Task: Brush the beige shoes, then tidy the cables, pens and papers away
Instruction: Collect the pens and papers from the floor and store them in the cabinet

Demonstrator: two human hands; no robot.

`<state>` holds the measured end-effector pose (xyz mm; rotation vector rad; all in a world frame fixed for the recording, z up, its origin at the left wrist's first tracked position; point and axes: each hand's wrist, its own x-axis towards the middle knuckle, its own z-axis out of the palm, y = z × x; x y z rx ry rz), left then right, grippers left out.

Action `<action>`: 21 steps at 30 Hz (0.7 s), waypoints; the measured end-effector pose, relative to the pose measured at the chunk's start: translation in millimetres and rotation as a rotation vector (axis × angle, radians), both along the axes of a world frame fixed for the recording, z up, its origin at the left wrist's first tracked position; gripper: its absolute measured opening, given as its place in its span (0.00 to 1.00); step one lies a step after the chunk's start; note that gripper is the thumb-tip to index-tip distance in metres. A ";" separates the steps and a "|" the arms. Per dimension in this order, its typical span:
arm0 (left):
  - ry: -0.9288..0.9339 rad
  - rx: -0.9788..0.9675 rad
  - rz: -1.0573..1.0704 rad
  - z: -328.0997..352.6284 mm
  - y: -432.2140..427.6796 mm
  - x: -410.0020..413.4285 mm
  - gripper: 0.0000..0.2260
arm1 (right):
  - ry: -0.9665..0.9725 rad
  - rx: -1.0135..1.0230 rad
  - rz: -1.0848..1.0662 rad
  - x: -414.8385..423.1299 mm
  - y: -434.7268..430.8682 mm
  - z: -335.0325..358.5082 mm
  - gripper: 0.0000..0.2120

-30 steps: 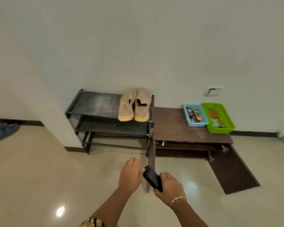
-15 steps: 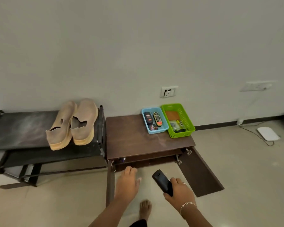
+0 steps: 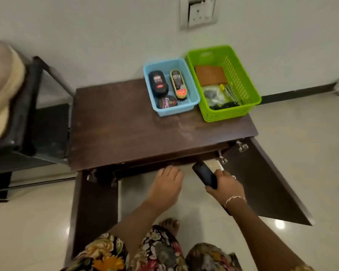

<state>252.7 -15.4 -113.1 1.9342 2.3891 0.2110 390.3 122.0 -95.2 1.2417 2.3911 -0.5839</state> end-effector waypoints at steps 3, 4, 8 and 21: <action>0.061 0.053 -0.070 -67.5 27.0 -1.1 0.12 | 0.074 0.068 -0.014 -12.2 26.5 -69.1 0.22; 0.091 0.092 -0.112 -85.5 33.3 -4.4 0.13 | 0.111 0.104 -0.007 -16.8 34.9 -87.9 0.23; 0.226 0.199 -0.236 -133.3 51.8 -27.8 0.12 | 0.244 0.237 0.024 -32.1 61.1 -134.7 0.26; 0.185 0.059 0.062 -135.6 89.8 -48.1 0.16 | 0.579 -0.004 -0.312 -69.3 89.8 -130.8 0.20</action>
